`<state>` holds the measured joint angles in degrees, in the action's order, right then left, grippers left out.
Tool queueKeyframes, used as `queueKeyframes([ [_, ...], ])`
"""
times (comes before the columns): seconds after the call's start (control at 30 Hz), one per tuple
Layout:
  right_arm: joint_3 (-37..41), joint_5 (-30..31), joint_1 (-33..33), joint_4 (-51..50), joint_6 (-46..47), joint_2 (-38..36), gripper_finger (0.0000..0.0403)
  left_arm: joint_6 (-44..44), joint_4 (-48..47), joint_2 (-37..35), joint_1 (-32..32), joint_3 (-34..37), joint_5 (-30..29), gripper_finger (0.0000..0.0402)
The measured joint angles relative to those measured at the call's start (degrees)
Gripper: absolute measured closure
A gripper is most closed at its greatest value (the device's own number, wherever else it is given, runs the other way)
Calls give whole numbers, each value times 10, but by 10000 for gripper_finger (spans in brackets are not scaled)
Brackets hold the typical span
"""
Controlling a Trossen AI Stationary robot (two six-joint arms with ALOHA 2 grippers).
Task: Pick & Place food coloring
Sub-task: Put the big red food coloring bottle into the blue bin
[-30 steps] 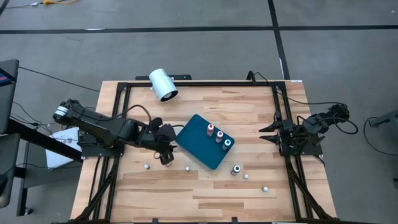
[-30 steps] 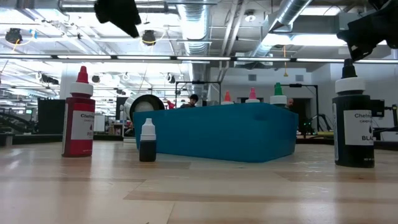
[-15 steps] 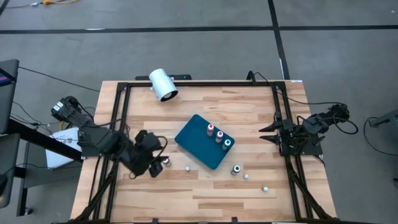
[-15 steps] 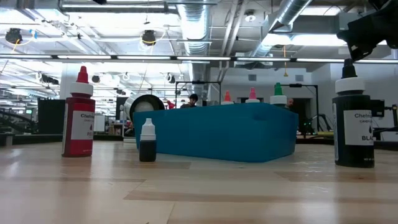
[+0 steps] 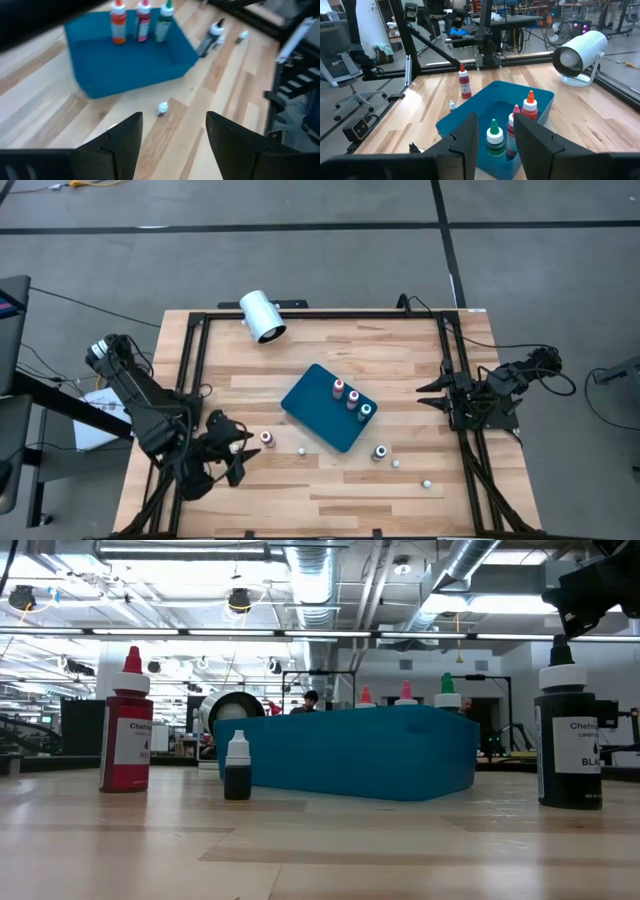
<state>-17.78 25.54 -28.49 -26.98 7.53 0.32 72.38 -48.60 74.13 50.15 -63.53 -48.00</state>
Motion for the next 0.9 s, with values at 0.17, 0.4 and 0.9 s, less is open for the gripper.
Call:
queueKeyframes([
  [0.17,0,0,0,0,0,0,289,-38,83,0,29,60,-30,191],
  [0.4,0,0,0,0,0,0,289,-19,131,0,39,126,-39,191],
  [0.9,0,0,0,0,0,0,289,56,138,0,38,207,-49,191],
])
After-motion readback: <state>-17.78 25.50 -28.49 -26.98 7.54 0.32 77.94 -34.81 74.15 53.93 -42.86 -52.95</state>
